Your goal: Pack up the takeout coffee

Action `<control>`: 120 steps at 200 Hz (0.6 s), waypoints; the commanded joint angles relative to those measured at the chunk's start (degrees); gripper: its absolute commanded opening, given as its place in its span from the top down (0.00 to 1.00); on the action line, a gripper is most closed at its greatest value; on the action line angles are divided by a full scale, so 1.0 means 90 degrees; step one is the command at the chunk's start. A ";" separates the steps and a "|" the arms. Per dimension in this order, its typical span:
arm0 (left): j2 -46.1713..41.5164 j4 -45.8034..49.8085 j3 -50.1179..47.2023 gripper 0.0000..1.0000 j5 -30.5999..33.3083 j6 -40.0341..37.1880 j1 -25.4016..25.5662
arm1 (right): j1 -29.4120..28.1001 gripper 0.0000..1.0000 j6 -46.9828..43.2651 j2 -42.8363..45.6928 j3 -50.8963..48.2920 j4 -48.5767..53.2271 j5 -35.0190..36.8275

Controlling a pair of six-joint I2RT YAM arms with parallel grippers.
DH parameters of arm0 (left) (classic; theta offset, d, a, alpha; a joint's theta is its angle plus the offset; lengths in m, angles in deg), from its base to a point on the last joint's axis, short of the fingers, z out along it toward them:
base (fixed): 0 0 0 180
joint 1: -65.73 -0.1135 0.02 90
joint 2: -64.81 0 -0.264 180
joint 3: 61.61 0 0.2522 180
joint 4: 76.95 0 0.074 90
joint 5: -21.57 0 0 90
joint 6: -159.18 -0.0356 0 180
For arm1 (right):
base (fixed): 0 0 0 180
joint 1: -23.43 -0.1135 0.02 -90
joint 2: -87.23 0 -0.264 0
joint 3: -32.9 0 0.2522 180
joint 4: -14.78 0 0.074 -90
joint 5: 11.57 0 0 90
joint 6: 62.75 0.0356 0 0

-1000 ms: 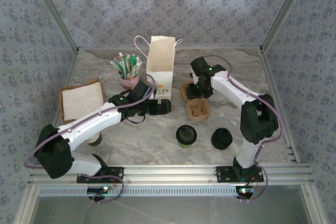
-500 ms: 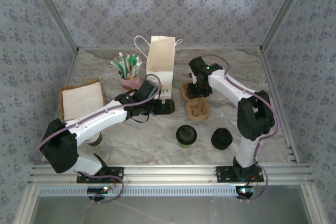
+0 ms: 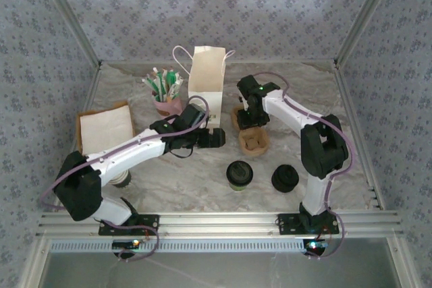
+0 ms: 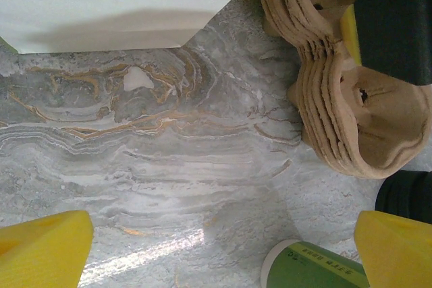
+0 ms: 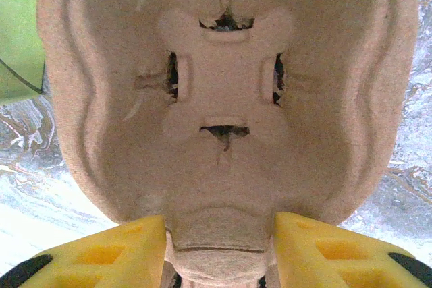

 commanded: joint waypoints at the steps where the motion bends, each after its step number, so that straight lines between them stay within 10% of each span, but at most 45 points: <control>1: 0.0043 -0.0056 0.0218 0.01 0.0056 -0.0030 0.0048 | -0.0032 0.52 0.0053 -0.0072 0.0161 0.0308 0.0144; 120: 0.0605 -0.0169 0.0779 0.02 0.0057 -0.0109 0.0408 | 0.0291 0.66 0.0180 0.0332 -0.0160 0.0342 0.0076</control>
